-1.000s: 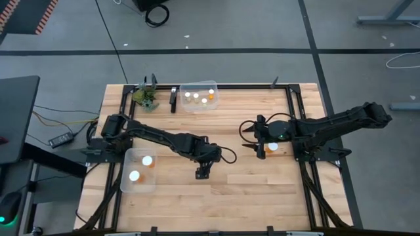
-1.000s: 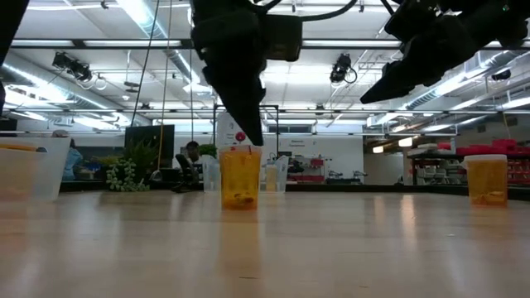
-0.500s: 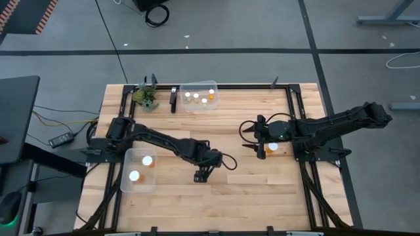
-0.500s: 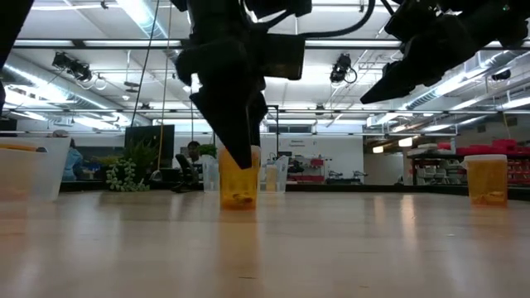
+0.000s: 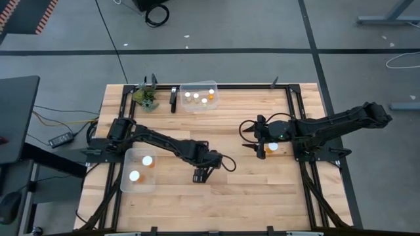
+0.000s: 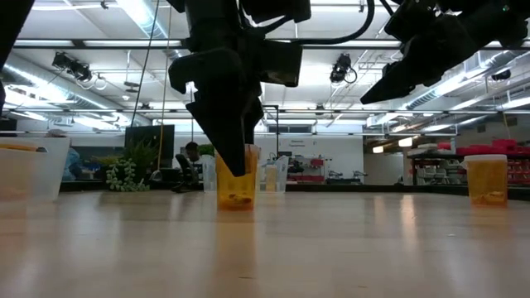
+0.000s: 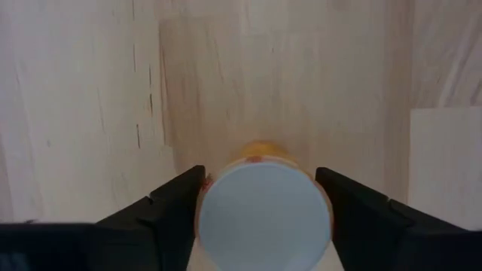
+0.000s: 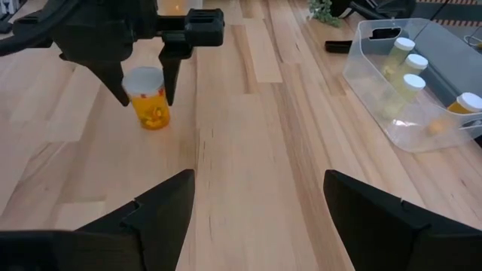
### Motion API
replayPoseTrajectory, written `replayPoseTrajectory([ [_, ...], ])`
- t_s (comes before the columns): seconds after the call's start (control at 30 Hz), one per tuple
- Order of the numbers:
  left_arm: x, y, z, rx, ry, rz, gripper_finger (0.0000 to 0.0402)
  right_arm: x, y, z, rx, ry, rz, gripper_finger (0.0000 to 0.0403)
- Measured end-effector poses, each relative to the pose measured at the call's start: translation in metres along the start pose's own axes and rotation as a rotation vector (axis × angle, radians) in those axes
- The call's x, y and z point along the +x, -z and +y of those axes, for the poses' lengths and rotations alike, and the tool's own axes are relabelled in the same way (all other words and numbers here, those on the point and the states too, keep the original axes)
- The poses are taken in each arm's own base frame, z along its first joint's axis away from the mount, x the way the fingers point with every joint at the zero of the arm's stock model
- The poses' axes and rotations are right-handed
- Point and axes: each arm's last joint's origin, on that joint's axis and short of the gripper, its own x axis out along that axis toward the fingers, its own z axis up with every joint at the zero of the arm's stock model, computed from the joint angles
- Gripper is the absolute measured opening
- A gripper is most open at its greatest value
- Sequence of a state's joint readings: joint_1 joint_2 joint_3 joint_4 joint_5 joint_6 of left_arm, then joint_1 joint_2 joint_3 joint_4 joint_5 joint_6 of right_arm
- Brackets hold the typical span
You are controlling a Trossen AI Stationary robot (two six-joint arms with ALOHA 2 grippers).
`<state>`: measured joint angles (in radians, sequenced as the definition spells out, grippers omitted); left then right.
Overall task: Pick and place medicine bottles into bin by pill shape (circle, oval)
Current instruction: Put the top big orange pill bottle into the bottom transparent bin
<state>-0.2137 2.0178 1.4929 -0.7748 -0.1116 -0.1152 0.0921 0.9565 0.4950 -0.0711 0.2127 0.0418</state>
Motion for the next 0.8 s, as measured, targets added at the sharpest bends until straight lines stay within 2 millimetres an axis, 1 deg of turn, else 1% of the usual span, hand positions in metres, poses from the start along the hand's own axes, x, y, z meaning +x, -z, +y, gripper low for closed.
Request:
replayPoseTrajectory([
  [0.13, 0.000, 0.001, -0.001, -0.002, 0.001, 0.007, 0.0230, 0.000, 0.000, 0.000, 0.000, 0.000, 0.000, 0.0301],
  [0.23, 0.000, 0.001, -0.002, -0.001, 0.000, 0.008, 0.0218, 0.000, 0.000, 0.000, 0.000, 0.000, 0.000, 0.0301],
  [0.47, -0.001, 0.003, -0.001, -0.030, -0.003, 0.029, 0.0229, 0.000, 0.000, 0.000, 0.003, 0.000, 0.000, 0.0301],
  [0.57, -0.004, 0.006, -0.003, -0.042, -0.005, 0.053, 0.0228, 0.000, 0.000, 0.000, 0.003, 0.000, 0.000, 0.0301],
  [0.8, -0.015, 0.012, -0.015, -0.031, 0.000, 0.073, 0.0216, 0.000, 0.000, 0.000, 0.007, 0.000, 0.000, 0.0301],
])
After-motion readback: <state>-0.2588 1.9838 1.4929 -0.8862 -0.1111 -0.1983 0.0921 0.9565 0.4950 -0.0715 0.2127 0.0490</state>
